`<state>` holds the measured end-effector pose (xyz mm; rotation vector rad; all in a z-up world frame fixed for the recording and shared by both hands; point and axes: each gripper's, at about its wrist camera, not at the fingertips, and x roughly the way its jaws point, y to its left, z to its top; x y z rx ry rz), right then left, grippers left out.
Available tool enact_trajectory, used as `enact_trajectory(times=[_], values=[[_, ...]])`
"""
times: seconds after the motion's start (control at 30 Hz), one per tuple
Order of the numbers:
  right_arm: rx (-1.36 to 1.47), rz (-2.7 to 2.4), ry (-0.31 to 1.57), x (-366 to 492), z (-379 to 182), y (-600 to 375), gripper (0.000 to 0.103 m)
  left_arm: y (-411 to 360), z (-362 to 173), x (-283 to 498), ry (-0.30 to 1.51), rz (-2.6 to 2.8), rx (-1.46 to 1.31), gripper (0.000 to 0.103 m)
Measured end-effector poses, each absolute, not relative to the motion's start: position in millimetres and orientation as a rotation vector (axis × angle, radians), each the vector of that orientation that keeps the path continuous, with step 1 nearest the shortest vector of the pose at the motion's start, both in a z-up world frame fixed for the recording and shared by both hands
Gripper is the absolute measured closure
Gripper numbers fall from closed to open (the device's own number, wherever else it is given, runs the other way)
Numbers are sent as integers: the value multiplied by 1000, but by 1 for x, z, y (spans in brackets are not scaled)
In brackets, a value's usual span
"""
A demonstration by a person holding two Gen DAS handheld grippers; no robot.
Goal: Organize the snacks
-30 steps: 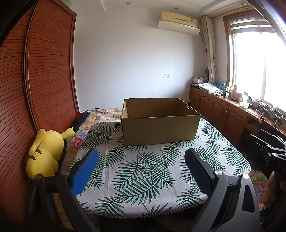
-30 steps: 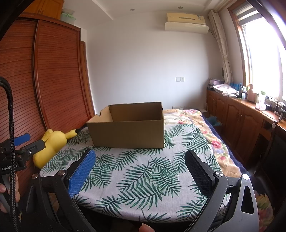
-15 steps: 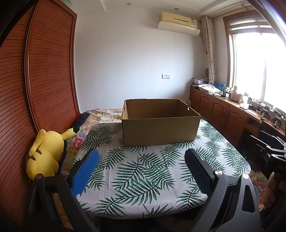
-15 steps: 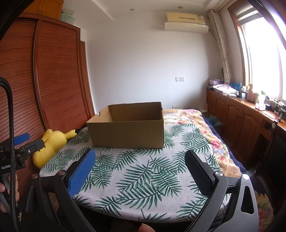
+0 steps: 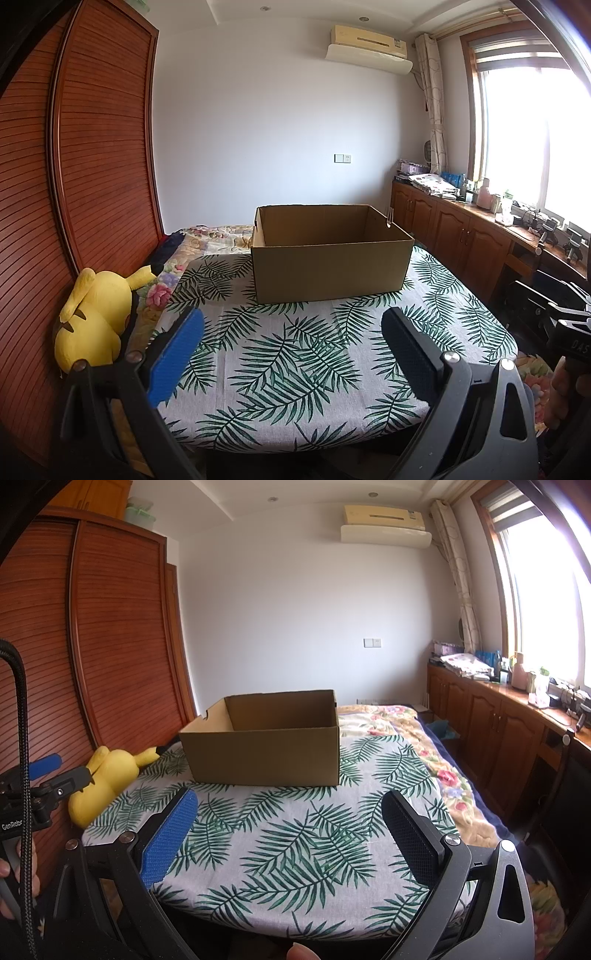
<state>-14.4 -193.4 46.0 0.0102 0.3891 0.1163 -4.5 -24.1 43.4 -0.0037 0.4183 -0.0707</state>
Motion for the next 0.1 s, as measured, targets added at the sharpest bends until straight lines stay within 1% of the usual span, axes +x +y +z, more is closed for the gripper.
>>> enact_trajectory(times=[0.1], values=[[10,117,389,-14,46,-194,2,-24,43,-4,419,-69,-3,5]])
